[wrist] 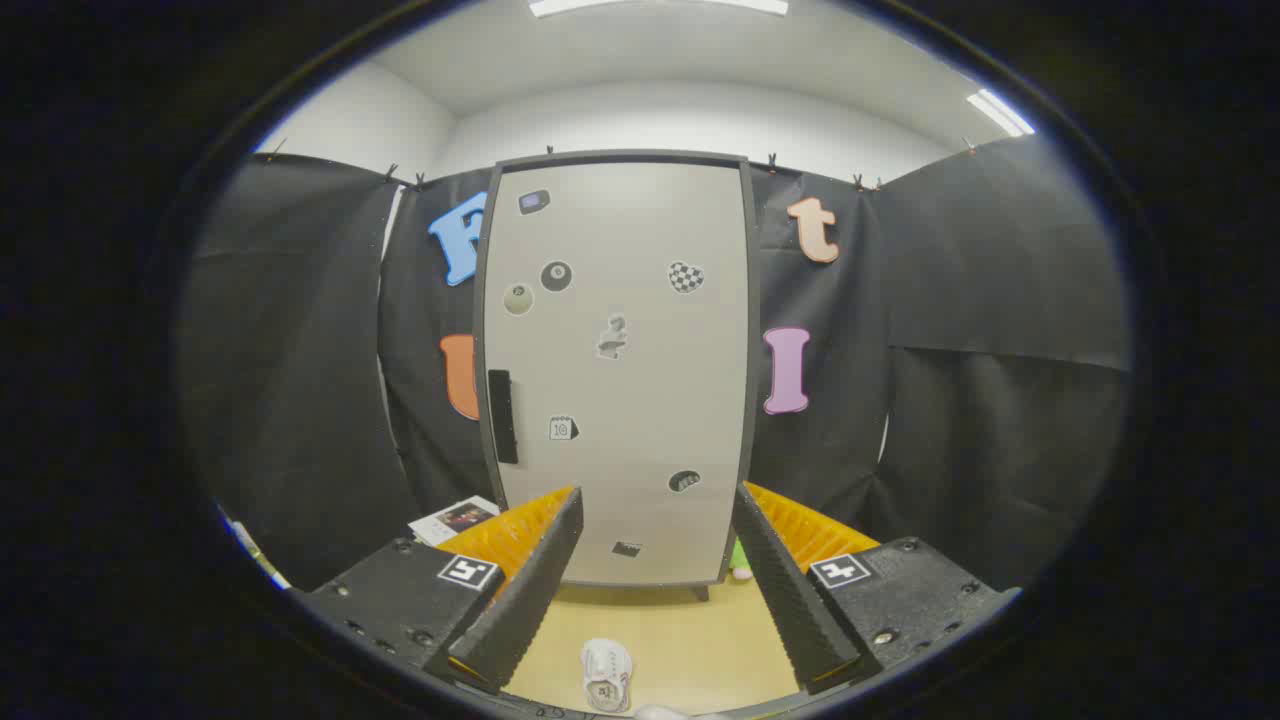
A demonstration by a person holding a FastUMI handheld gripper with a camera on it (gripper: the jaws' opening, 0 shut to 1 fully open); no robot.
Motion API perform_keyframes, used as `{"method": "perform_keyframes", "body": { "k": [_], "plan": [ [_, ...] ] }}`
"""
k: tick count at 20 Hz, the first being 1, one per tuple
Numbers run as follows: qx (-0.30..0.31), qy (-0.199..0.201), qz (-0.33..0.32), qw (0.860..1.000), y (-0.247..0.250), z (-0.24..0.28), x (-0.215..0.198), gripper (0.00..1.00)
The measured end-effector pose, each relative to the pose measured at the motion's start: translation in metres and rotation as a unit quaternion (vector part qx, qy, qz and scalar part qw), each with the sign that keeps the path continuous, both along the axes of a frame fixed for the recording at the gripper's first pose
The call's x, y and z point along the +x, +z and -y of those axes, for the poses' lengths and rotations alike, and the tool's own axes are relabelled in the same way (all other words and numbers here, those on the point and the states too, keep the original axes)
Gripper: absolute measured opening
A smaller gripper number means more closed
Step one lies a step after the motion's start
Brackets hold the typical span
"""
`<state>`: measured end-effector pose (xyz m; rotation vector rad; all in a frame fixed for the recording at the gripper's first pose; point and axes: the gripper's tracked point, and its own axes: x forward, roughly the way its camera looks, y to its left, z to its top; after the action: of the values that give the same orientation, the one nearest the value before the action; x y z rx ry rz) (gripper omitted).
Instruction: Open the shoe cabinet door, grab the shoes and put them into the shoe cabinet, then close the shoe cabinet door.
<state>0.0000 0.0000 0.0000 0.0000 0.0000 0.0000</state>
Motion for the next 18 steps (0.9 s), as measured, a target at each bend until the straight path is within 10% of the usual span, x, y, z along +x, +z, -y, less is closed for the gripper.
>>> {"method": "perform_keyframes", "body": {
  "k": [18],
  "plan": [
    [0.015, 0.053, -0.008, 0.998, -0.002, -0.11, 0.086, 0.98]
  ]
}}
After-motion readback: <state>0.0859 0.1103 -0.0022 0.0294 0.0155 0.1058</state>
